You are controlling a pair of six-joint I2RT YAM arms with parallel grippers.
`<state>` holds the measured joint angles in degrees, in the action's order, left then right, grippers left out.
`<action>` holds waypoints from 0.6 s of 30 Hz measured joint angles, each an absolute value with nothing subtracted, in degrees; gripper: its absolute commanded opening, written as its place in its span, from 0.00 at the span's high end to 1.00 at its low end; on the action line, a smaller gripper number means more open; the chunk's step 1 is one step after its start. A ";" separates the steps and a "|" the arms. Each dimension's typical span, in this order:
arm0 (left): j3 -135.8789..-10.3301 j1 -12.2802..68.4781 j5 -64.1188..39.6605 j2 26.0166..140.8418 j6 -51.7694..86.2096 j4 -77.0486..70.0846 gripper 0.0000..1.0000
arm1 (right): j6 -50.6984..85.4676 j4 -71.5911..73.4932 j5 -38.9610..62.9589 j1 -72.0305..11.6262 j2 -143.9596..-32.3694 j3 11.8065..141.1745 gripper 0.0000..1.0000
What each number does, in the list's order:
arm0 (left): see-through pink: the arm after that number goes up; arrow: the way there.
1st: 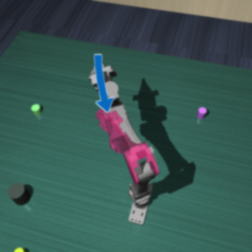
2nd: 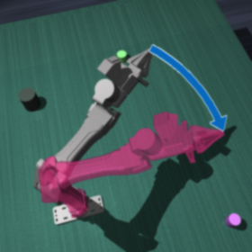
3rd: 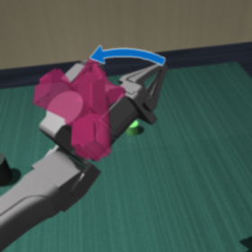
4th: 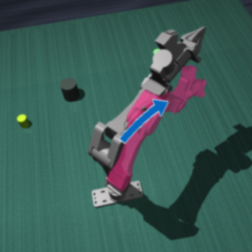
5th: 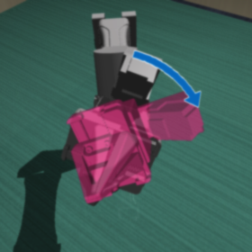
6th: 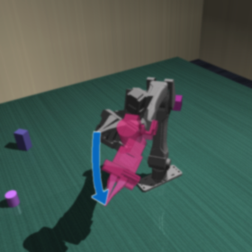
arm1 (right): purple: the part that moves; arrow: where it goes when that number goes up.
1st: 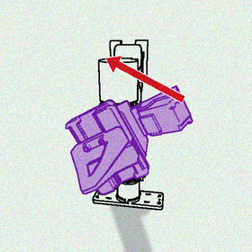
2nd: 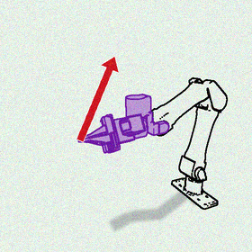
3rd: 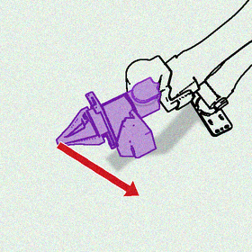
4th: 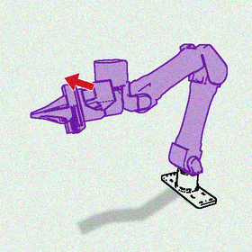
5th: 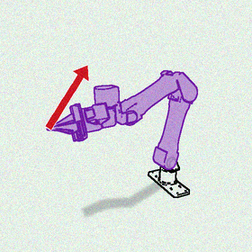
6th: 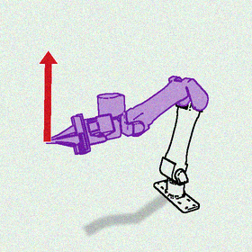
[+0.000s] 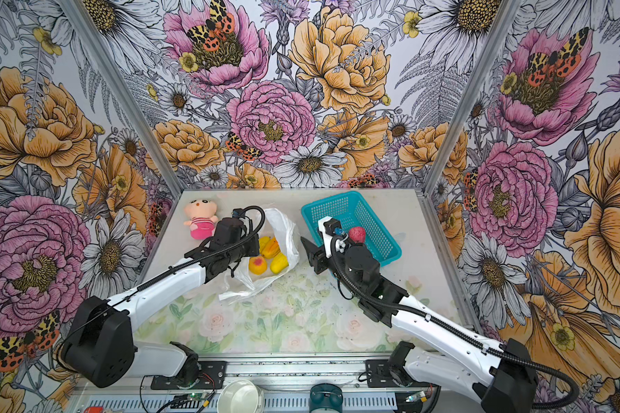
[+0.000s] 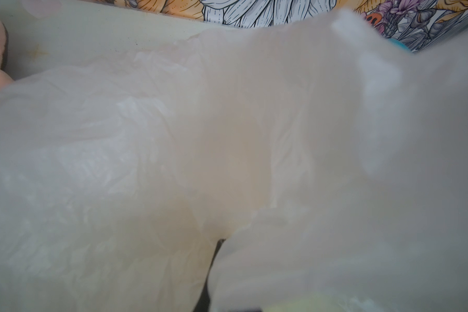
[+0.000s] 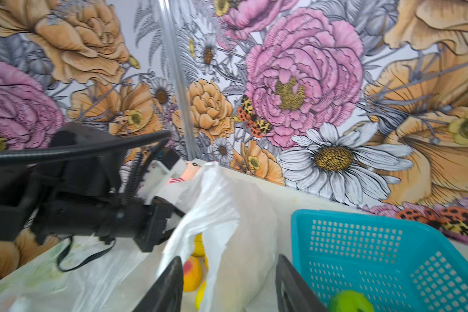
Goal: Untie the knot of the plastic bag and take out the fruit
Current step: Pick up the fruit from the plastic bag.
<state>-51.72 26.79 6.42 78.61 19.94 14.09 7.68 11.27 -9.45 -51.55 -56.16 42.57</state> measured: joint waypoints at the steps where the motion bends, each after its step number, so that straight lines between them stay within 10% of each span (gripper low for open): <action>1: -51.72 26.76 6.42 78.61 19.92 14.09 1.00 | 6.28 11.27 -9.56 -54.22 -56.12 42.74 0.46; 8: -51.72 26.76 6.87 77.97 19.51 14.39 1.00 | -1.96 9.65 -9.96 -67.40 -69.73 52.03 0.49; 18: -51.44 26.79 11.16 70.50 19.11 14.61 1.00 | -5.08 9.67 -10.76 -61.45 -93.45 58.46 0.56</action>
<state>-51.44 26.79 11.16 70.50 19.11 14.61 -5.08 9.67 -10.76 -61.45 -93.45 58.46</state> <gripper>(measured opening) 0.050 0.436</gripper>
